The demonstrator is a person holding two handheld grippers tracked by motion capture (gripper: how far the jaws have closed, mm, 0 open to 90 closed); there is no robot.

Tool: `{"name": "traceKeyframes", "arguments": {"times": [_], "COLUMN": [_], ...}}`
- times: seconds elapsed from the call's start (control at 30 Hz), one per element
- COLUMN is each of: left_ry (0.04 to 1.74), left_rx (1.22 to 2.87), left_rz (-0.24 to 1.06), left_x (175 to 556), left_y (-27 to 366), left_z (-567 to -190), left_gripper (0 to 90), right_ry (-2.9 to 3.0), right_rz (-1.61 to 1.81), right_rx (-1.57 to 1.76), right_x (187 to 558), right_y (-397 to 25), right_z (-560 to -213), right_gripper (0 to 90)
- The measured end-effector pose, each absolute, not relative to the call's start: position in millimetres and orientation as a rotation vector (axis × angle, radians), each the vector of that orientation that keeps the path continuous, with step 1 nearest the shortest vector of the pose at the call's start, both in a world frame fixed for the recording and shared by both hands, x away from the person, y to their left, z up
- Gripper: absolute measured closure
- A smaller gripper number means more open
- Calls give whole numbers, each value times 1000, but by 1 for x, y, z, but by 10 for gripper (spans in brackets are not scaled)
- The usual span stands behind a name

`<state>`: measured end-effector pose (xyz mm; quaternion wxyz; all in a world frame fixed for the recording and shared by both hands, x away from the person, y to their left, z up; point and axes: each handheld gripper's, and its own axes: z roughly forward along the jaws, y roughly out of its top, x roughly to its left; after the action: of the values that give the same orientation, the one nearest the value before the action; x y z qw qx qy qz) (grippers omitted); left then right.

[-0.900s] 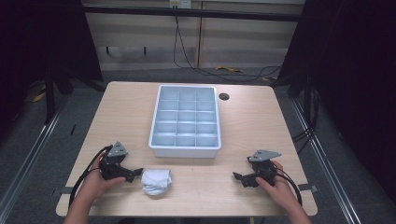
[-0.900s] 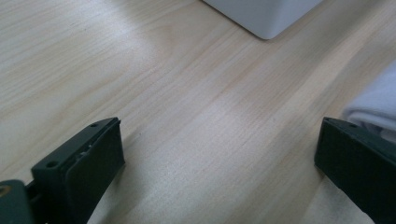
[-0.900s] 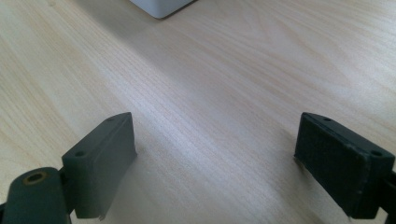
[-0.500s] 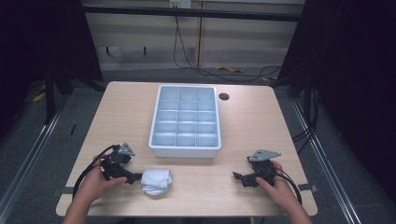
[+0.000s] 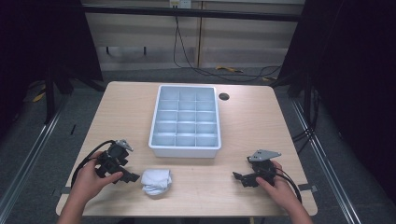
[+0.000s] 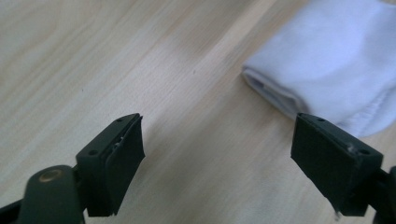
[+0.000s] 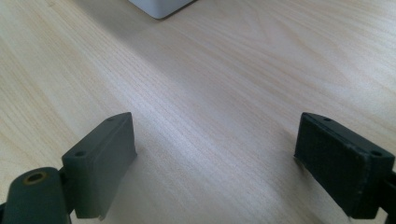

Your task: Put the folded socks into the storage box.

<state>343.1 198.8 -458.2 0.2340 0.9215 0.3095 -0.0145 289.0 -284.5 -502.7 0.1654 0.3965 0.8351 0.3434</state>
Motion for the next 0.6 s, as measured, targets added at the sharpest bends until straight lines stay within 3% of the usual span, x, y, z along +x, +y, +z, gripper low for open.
{"name": "traceKeyframes", "arguments": {"times": [0.47,0.6], "left_ry": [687,633], "left_rx": [2601,2622], "left_rz": [-15,0], "left_x": [329,324], "left_y": [183,179], "left_z": [-439,-434], "left_gripper": [159,205], "right_ry": [2379,2379], "right_rz": [977,978], "right_rx": [1131,1129], "right_x": [289,289], "right_y": [-284,-284], "right_z": [-503,-503], "right_gripper": [113,112]}}
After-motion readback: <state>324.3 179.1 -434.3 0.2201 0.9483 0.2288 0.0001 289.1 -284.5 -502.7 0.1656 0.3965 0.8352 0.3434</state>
